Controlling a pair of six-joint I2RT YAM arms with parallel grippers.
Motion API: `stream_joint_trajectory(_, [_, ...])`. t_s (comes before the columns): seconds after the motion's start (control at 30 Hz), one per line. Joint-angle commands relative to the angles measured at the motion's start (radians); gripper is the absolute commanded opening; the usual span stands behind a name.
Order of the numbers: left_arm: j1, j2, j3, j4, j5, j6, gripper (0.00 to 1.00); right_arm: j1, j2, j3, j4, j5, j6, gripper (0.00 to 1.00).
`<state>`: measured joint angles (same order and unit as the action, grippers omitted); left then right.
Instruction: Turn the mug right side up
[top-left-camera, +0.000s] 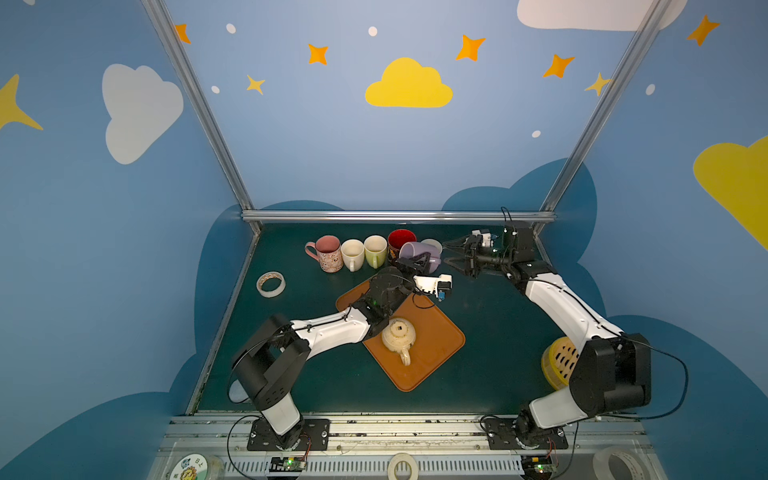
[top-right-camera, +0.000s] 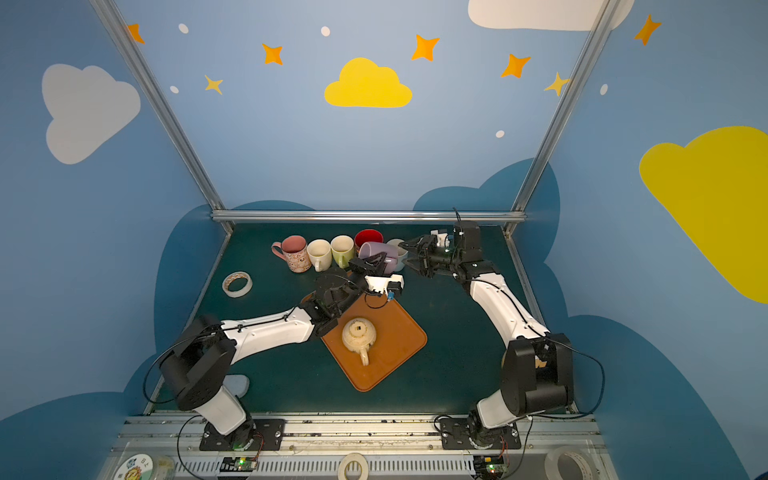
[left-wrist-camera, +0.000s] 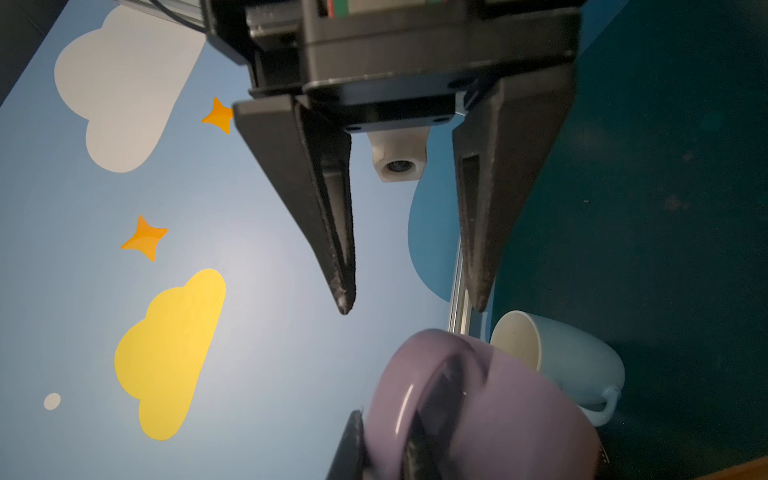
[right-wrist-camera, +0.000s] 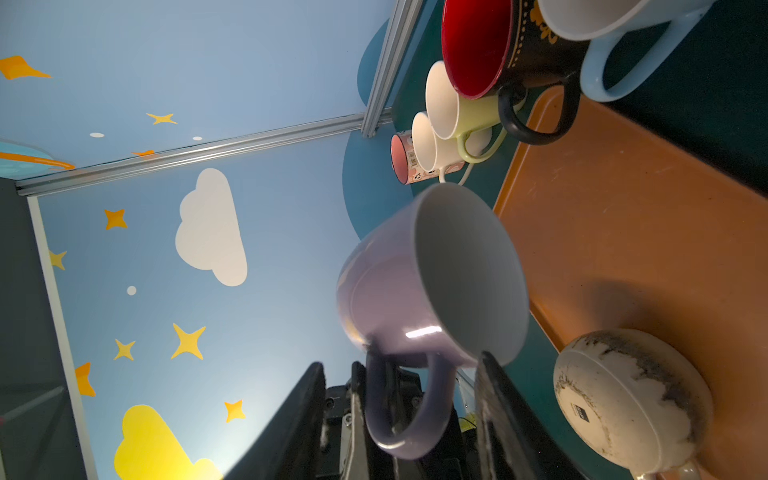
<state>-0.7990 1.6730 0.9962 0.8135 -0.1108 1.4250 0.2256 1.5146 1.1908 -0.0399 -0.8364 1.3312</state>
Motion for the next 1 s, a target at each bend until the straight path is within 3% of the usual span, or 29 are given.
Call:
stream_joint_trajectory(0.0, [-0.002, 0.002, 0.043, 0.103, 0.000, 0.017, 0.04, 0.016, 0.013, -0.014, 0.059, -0.008, 0.055, 0.49])
stream_joint_trajectory(0.27, [-0.003, 0.021, 0.044, 0.112, -0.021, -0.024, 0.04, 0.036, 0.007, -0.028, 0.014, 0.009, 0.004, 0.49])
stream_joint_trajectory(0.4, [0.001, -0.004, 0.049, 0.031, -0.027, -0.126, 0.04, 0.023, -0.012, -0.037, -0.047, 0.019, -0.070, 0.46])
stream_joint_trajectory(0.6, [0.044, -0.122, 0.210, -0.454, -0.022, -0.525, 0.04, -0.051, -0.074, -0.072, -0.175, 0.031, -0.249, 0.39])
stream_joint_trajectory(0.73, [0.088, -0.105, 0.402, -0.841, 0.011, -0.737, 0.04, -0.064, -0.137, -0.061, -0.318, 0.090, -0.454, 0.40])
stream_joint_trajectory(0.83, [0.127, -0.052, 0.575, -1.134, 0.047, -0.935, 0.04, -0.047, -0.194, -0.083, -0.344, 0.130, -0.531, 0.41])
stream_joint_trajectory(0.97, [0.150, -0.052, 0.617, -1.278, 0.075, -1.101, 0.04, -0.033, -0.247, -0.103, -0.366, 0.161, -0.574, 0.42])
